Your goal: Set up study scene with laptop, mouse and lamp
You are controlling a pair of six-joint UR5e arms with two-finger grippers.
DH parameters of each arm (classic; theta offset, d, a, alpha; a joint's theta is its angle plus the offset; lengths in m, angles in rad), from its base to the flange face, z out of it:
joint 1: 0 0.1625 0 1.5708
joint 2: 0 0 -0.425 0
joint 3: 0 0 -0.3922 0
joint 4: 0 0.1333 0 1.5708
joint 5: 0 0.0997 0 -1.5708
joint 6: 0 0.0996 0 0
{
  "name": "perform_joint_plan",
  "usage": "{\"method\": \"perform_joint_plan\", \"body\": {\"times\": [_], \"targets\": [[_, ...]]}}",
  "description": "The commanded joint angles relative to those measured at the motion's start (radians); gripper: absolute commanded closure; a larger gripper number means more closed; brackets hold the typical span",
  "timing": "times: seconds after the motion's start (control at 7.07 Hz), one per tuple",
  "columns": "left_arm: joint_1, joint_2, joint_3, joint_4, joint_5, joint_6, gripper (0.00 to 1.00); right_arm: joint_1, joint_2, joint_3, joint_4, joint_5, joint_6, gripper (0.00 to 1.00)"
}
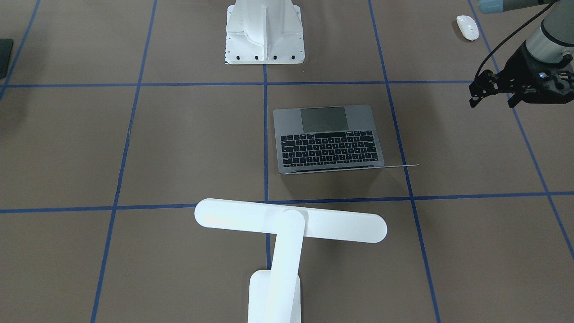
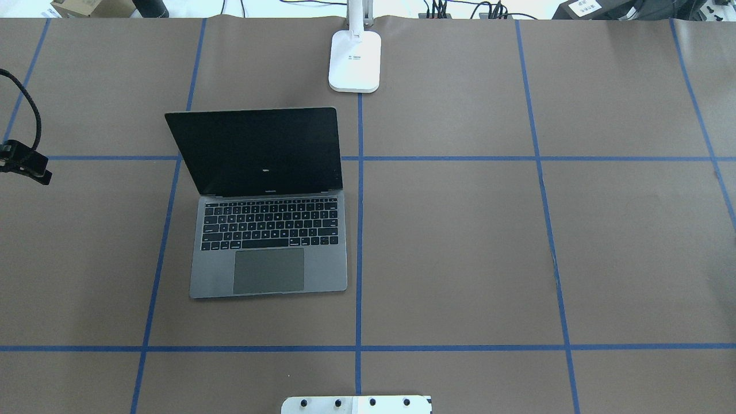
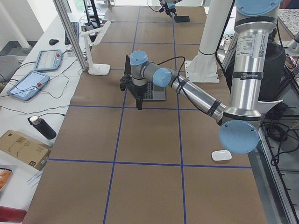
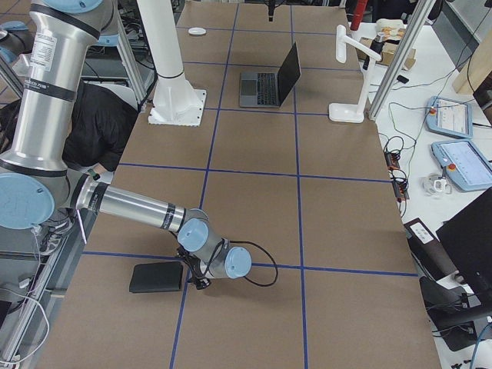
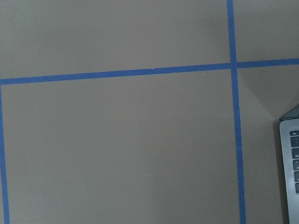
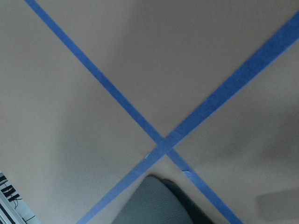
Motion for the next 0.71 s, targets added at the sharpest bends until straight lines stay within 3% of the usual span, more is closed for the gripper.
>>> {"method": "perform_joint_plan", "body": {"times": [0.0, 0.57], "targets": [[0.000, -0.001, 0.001, 0.000, 0.001, 0.000, 0.00, -0.013, -0.002, -0.013, -0.001, 0.012, 0.000, 0.01], [0.000, 0.000, 0.003, 0.000, 0.003, 0.000, 0.00, -0.018, -0.009, -0.026, -0.001, 0.012, 0.000, 0.01]]}}
